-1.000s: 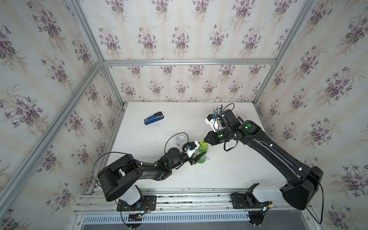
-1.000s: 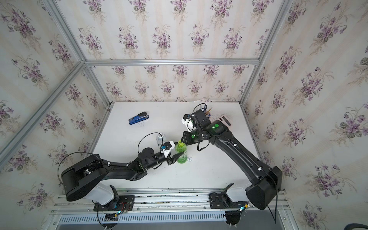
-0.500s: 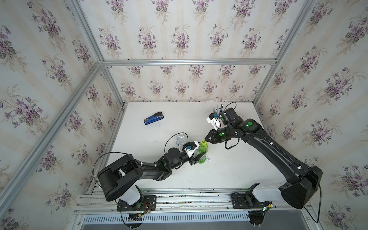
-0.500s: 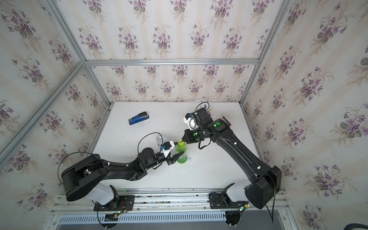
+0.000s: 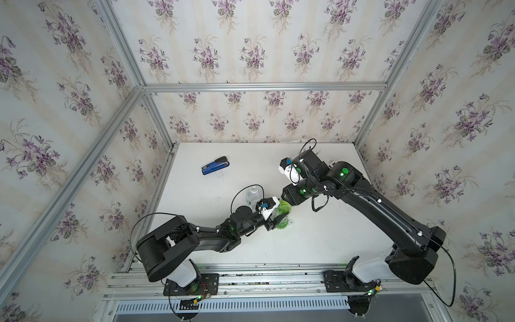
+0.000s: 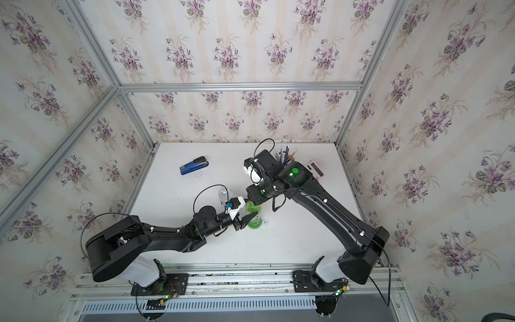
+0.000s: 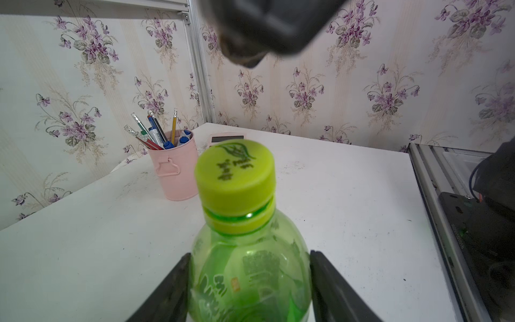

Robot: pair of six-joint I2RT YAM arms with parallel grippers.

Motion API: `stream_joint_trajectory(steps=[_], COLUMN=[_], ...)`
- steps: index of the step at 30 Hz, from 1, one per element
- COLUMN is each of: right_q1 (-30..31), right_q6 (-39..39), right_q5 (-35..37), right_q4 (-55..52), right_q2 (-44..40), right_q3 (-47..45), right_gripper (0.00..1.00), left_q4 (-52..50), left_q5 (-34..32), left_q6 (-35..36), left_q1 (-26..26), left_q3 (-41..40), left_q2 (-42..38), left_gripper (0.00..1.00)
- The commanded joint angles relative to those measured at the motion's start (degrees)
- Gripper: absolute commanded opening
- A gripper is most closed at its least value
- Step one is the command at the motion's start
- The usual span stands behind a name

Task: Screw on the bottle caps
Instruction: Screw the bottle cap onto the plastic bottle.

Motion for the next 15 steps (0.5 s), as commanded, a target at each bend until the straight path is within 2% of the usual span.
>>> stream_joint_trajectory(steps=[1, 15], right_q1=[1.05, 1.79], right_q6=[-0.83, -1.98], right_q5=[3.13, 3.10], right_q4=[-1.49, 0.05], right_q2=[1.32, 4.65], right_q3=[0.35, 0.27], right_gripper=[0.52, 0.43], left_q4=[-7.31, -7.21], left_q5=[0.74, 0.71], left_q6=[-0.82, -0.82], left_q1=[0.00, -0.01], left_q3=[-0.14, -0.16], left_q2=[0.19, 0.28], left_gripper=[0.65, 0.65])
